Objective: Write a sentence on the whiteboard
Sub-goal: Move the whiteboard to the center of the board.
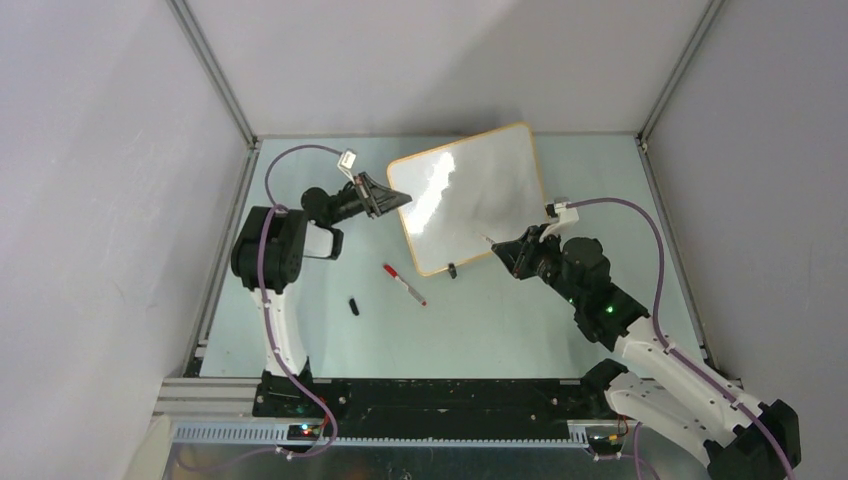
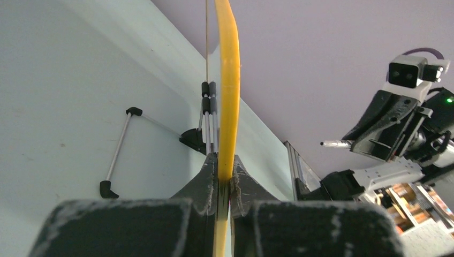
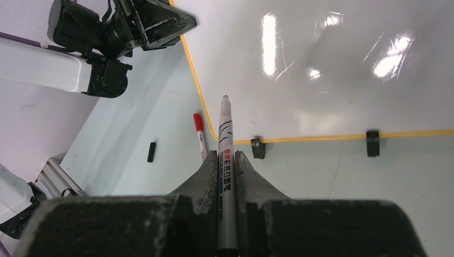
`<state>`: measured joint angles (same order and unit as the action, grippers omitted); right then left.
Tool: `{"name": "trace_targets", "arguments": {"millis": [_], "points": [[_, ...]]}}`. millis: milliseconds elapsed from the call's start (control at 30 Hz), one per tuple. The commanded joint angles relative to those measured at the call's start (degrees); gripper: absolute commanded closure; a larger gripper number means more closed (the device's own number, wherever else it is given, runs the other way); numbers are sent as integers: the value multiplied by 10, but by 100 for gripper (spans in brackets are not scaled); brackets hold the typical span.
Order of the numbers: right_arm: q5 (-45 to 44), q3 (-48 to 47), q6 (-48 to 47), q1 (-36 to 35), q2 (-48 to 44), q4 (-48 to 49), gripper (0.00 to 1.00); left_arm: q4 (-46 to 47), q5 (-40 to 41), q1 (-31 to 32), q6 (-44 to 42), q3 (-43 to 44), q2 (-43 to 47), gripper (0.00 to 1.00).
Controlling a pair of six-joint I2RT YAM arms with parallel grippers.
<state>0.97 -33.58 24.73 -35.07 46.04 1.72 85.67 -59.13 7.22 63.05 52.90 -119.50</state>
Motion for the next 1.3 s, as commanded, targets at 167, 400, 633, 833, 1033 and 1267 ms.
{"name": "trace_targets", "arguments": {"millis": [167, 400, 633, 833, 1033, 1267], "points": [[-2, -2, -6, -6, -21, 4, 100, 20, -105, 38, 49, -29, 40, 91], [-9, -2, -8, -13, -19, 4, 100, 18, -80, 25, 41, -42, 67, 2], [-7, -2, -2, -17, 3, 16, 100, -37, -60, 7, 6, -60, 112, 1], [-25, -1, -2, -20, -7, 10, 100, -323, 18, 2, -234, -67, 203, 1], [-50, 12, -10, -22, -30, 14, 100, -547, 171, 9, -350, -40, 318, 1], [-70, 13, -20, -27, -58, 6, 100, -659, 316, 15, -360, -2, 411, 1]]}}
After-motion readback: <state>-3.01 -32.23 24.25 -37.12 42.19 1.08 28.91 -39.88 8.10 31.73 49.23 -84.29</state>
